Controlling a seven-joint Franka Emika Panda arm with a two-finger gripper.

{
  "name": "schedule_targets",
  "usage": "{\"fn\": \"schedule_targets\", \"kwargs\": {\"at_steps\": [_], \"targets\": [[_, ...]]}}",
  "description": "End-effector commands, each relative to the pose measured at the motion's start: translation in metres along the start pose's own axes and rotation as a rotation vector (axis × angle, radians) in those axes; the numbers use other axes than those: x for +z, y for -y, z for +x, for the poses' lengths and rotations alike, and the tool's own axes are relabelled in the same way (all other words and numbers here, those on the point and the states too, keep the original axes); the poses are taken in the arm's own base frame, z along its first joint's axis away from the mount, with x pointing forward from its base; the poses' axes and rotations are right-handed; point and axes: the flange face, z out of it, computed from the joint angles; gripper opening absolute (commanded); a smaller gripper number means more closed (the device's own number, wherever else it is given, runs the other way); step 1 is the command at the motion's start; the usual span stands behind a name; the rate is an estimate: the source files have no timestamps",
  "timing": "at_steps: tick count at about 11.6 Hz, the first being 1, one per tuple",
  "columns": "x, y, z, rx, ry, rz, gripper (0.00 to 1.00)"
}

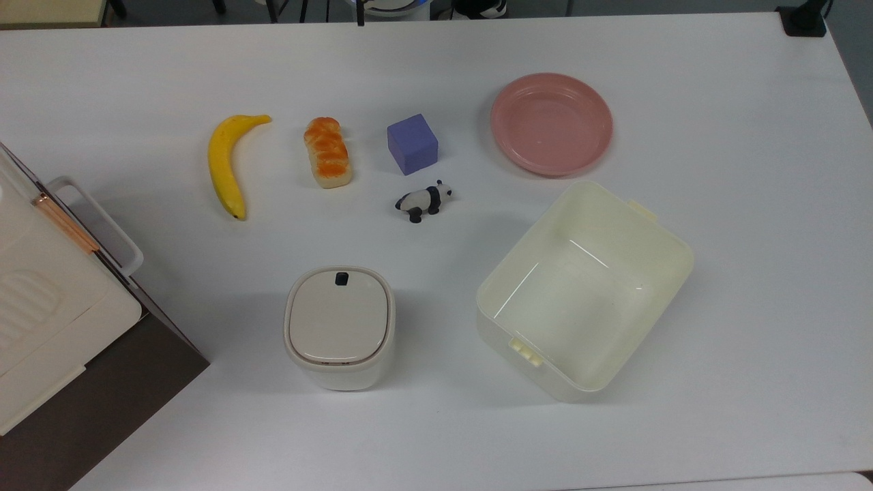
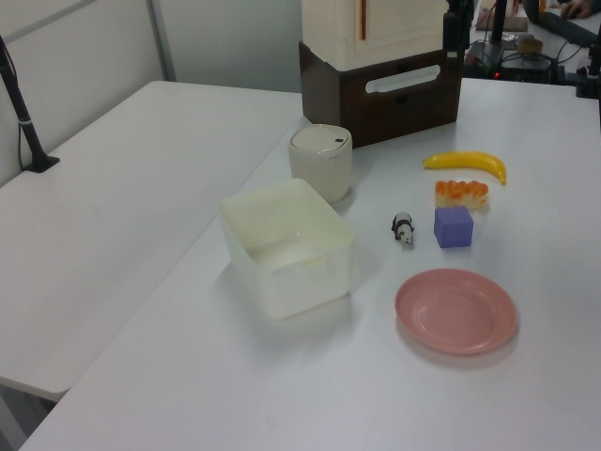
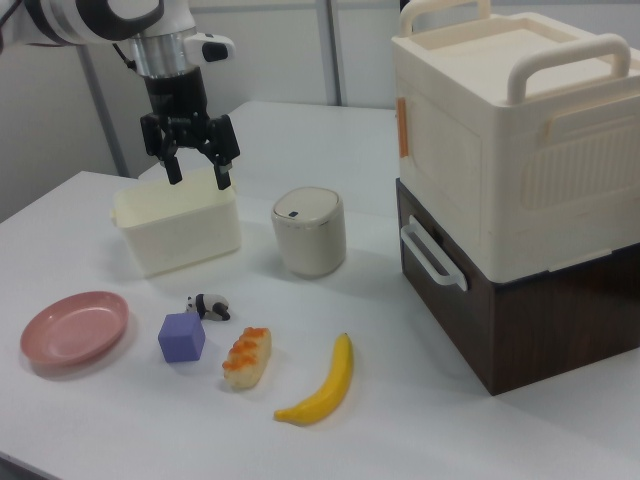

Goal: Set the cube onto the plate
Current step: 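Move the open gripper from above the bin toward the purple cube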

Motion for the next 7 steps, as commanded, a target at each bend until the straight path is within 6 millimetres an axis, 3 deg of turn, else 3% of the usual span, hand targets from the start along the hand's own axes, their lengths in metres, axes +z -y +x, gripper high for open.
{"fn": "schedule_targets", "kwargs": {"at_steps": [1, 7], "targets": [[0.0006, 0.0055, 0.0004, -0.029, 0.016, -0.004, 1.0], [-0.0005, 0.0099, 0.0001, -0.079, 0.013, 0.005, 1.0]]}}
